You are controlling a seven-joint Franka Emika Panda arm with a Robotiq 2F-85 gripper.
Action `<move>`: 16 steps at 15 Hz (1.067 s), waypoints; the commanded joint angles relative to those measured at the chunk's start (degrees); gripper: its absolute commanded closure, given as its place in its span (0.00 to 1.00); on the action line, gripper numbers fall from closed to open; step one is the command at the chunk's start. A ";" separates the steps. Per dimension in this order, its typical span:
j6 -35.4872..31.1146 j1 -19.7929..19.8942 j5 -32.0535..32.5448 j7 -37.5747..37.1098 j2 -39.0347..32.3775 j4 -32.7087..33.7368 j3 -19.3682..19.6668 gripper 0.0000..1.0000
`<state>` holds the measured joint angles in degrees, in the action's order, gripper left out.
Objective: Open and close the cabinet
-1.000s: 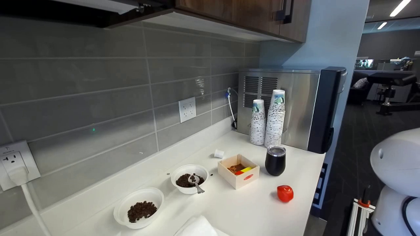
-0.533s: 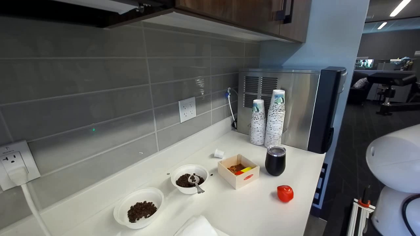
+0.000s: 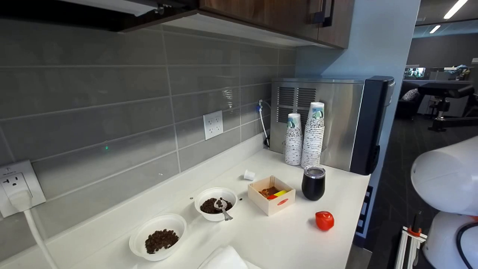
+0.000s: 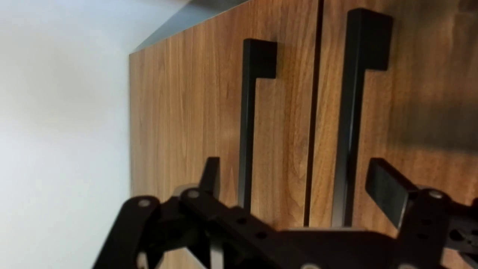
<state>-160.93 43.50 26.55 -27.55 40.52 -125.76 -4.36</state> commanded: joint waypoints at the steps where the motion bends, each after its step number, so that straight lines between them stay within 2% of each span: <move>1: -2.54 7.46 -1.00 -3.56 -3.50 3.11 -4.94 0.00; 5: -3.59 13.65 -0.86 -6.49 -4.36 4.04 -9.74 0.00; 9: -2.44 18.25 -1.04 -7.92 -3.35 4.61 -12.12 0.00; 16: 10.38 16.93 -1.03 -4.79 2.34 3.78 -9.26 0.00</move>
<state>-155.90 59.81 26.30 -34.48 39.73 -121.85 -15.71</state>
